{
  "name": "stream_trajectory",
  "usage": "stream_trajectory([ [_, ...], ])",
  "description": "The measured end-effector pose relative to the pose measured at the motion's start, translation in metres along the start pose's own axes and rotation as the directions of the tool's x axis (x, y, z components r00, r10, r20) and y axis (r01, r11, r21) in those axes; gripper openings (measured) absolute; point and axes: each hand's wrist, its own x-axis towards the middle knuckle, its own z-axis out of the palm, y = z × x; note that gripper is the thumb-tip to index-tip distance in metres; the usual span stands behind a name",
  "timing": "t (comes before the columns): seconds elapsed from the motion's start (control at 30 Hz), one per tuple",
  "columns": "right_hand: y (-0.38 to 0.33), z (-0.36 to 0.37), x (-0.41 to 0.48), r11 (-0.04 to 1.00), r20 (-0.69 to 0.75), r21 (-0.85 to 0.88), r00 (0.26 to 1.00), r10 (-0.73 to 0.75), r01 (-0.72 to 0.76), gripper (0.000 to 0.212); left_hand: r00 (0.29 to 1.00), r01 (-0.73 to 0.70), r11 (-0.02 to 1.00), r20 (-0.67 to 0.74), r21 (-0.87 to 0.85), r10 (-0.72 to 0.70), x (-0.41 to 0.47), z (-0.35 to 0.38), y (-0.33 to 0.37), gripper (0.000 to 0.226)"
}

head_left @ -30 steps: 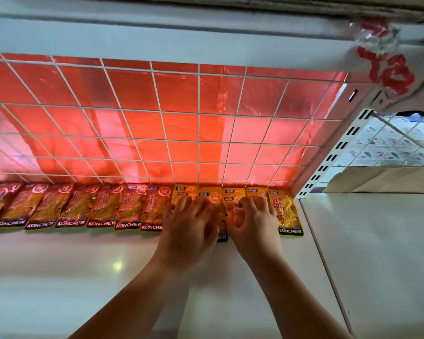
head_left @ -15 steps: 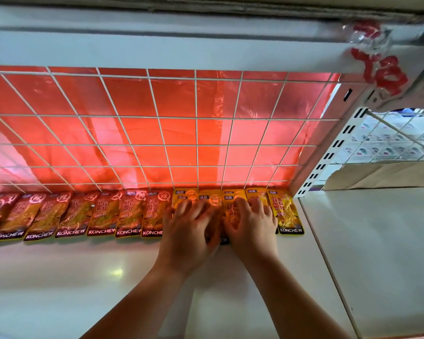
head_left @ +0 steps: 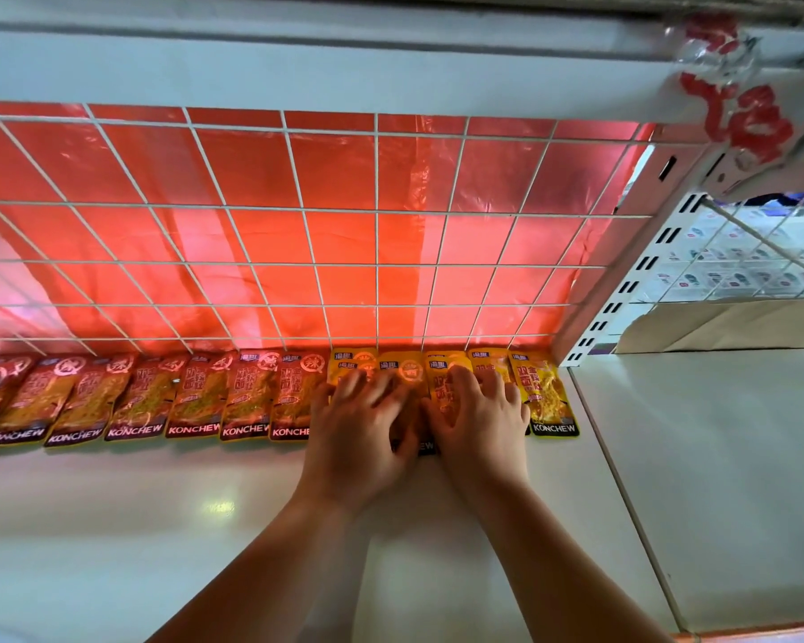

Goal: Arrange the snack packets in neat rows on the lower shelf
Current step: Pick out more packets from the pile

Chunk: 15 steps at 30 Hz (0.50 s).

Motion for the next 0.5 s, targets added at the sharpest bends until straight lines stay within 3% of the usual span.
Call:
stream_trajectory([
  [0.27, -0.006, -0.018, -0.003, 0.992, -0.065, 0.122, 0.997, -0.031, 0.038, 0.043, 0.992, -0.011, 0.996, -0.124, -0.088, 0.000, -0.007, -0.009, 0.003, 0.046],
  [0.5, -0.035, -0.080, 0.001, 0.970, -0.215, 0.198, 0.971, -0.100, 0.144, 0.043, 0.958, -0.125, 0.978, -0.276, -0.166, 0.076, 0.008, -0.078, 0.026, 0.051],
])
